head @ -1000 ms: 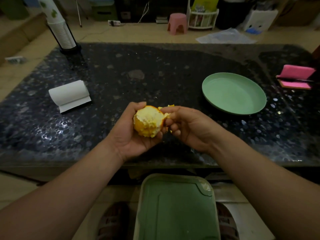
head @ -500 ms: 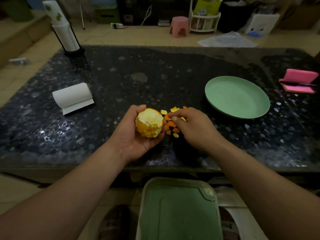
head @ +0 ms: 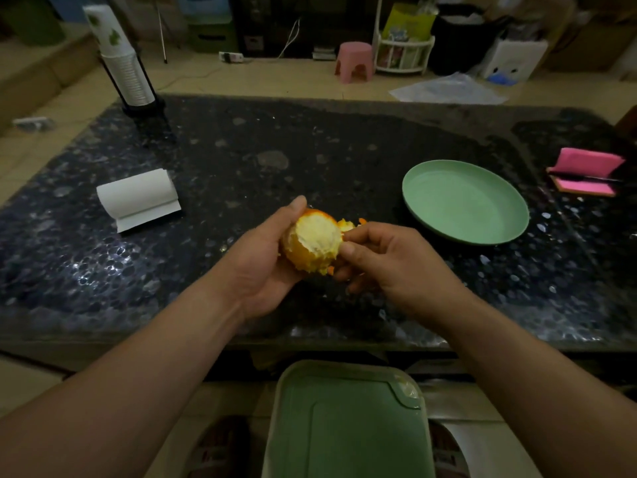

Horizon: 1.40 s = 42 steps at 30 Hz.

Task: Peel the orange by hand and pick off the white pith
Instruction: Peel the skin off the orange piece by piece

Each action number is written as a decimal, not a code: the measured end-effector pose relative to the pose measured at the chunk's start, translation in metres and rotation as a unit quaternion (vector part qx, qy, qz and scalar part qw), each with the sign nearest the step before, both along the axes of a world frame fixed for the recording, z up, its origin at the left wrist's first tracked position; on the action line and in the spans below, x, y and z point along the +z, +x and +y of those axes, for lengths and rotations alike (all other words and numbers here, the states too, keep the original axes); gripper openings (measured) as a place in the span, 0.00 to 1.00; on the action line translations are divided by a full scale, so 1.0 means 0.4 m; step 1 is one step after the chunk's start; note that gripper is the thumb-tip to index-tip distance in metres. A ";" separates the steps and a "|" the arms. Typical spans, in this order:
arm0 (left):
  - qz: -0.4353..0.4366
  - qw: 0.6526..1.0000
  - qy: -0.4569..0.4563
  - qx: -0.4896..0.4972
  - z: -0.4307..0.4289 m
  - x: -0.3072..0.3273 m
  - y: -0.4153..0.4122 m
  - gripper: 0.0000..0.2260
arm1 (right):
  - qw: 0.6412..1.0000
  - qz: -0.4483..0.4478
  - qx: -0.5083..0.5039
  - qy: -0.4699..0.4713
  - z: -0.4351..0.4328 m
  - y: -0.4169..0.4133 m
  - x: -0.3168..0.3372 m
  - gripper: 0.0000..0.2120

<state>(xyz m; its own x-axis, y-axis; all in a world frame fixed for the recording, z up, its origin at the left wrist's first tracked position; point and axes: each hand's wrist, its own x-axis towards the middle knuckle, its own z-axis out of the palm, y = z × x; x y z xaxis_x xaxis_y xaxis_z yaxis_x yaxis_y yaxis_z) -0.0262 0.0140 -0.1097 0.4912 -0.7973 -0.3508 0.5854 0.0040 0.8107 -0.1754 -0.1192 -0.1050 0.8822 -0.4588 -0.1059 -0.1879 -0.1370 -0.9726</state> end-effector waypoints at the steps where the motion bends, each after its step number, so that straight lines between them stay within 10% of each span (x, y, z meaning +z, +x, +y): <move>1: -0.013 1.000 0.008 0.007 -0.002 0.003 0.002 0.22 | 1.000 -0.003 -0.005 -0.016 -0.003 -0.001 0.001 0.04; 14: -0.129 0.991 0.016 0.006 -0.013 -0.020 -0.027 0.16 | 0.990 0.021 -0.036 -0.134 0.024 0.014 -0.019 0.08; 42: -0.015 0.996 0.082 -0.015 0.003 0.005 -0.036 0.19 | 0.983 0.040 -0.038 -0.176 0.010 0.006 -0.018 0.09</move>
<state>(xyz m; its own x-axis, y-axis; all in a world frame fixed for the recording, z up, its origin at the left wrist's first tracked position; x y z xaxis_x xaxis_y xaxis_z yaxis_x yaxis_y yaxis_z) -0.0405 0.0153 -0.1076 0.4798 -0.7453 -0.4628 0.5583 -0.1476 0.8164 -0.1729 -0.1154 -0.1120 0.8390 -0.5441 0.0042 -0.2844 -0.4450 -0.8492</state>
